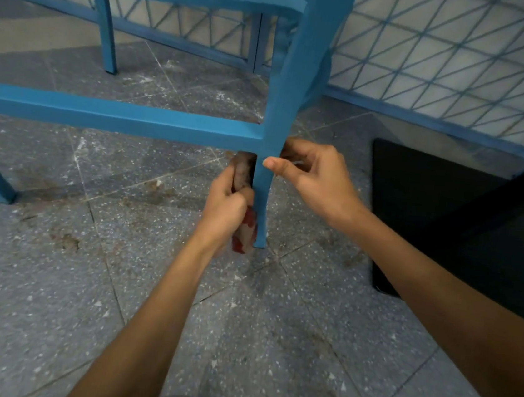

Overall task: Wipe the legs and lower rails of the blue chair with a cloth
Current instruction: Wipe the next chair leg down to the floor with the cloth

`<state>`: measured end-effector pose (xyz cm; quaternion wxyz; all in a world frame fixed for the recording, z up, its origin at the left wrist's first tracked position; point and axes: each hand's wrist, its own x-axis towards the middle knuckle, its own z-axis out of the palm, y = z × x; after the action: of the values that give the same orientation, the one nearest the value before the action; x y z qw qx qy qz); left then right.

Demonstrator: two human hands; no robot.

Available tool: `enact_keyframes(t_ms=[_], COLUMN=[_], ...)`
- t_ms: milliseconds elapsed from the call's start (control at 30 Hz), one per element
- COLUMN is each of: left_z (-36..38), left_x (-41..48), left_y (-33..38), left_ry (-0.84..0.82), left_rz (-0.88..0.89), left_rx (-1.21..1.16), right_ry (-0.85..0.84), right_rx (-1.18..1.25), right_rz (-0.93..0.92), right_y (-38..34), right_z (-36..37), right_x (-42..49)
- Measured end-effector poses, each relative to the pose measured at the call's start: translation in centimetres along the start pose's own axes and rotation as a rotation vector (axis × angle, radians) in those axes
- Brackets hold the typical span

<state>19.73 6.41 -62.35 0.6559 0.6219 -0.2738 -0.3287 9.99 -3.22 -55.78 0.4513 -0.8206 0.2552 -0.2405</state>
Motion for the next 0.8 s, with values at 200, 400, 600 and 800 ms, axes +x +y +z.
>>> enact_keyframes(t_ms=[200, 400, 600, 800], left_z=[1.6, 1.2, -0.5, 0.4], left_x=[-0.7, -1.2, -1.3, -3.0], left_y=[-6.2, -9.0, -1.5, 1.4], left_ry=[0.028, -0.064, 0.007, 0.015], left_rz=[-0.092, -0.378, -0.105, 0.023], left_rx=[-0.004, 0.174, 0.059, 0.019], right_ry=[0.018, -0.074, -0.145, 0.150], right_rx=[0.024, 0.178, 0.271, 0.616], right_rz=[0.001, 0.065, 0.508, 0.638], right_y=[0.1, 0.9, 5.6, 5.5], right_z=[0.2, -0.7, 1.5, 6.2], right_x=[-0.1, -0.7, -4.2, -5.2])
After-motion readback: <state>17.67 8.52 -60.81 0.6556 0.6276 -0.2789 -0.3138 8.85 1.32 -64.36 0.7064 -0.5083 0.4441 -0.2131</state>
